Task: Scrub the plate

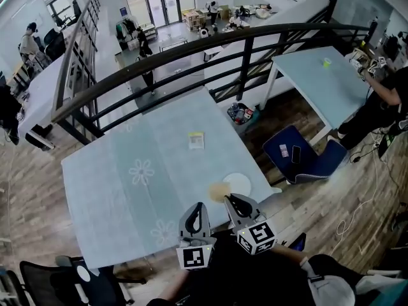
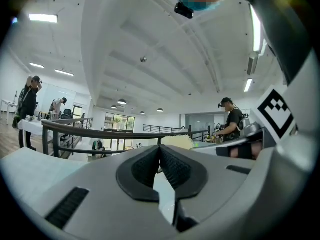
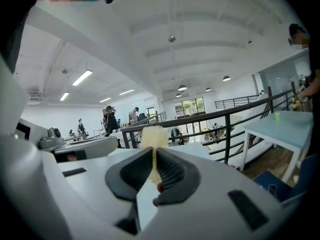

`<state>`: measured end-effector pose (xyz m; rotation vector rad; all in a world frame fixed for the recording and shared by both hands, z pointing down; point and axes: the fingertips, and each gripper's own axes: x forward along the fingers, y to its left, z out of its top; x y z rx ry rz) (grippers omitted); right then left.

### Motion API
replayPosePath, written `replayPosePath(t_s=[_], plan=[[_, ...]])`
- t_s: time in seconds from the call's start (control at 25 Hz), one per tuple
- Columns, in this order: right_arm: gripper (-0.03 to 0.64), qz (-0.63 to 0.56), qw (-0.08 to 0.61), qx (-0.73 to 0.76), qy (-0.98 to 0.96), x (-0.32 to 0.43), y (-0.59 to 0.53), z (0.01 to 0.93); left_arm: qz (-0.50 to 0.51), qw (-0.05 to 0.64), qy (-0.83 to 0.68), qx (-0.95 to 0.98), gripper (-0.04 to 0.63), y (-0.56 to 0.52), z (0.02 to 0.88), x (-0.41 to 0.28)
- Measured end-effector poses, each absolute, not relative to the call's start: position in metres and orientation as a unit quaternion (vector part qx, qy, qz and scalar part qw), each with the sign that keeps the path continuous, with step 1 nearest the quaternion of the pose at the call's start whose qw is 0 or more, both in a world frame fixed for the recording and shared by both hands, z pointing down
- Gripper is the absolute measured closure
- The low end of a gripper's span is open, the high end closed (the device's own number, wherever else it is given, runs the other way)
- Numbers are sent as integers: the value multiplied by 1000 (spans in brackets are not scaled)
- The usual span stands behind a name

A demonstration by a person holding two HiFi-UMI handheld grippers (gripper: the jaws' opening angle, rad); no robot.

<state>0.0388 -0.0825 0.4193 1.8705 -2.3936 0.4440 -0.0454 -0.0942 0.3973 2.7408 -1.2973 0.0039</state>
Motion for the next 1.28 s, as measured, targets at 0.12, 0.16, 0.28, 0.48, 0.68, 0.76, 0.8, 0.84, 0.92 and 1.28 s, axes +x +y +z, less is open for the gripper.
replayPosePath(t_s=[0.12,0.16,0.28,0.48,0.68,0.76,0.8,0.84,0.92,1.28], plan=[[588,132,39,596,-791,30,-84,421,12,54,-443,895,581,-96,407,-52],[588,131,41,591,-795,27,-84,423,15,55,-446,893,581,-96,410,-54],[588,138,45,583,-799,23,-83,426,21,53,-450,891,581,-95,416,-56],[588,134,44,583,-800,23,-81,425,14,77,-458,886,581,-97,427,-60],[588,127,55,579,-803,22,-76,428,13,76,-437,896,581,-94,427,-51],[588,122,53,582,-802,22,-75,426,12,74,-429,900,581,-94,426,-47],[588,121,54,584,-801,22,-74,426,12,76,-426,901,581,-93,426,-46],[588,121,56,585,-800,23,-74,426,13,78,-424,902,581,-92,427,-46],[589,122,61,587,-798,24,-72,428,14,82,-424,902,581,-91,431,-46],[589,123,74,583,-799,20,-72,432,16,95,-423,901,581,-92,436,-47]])
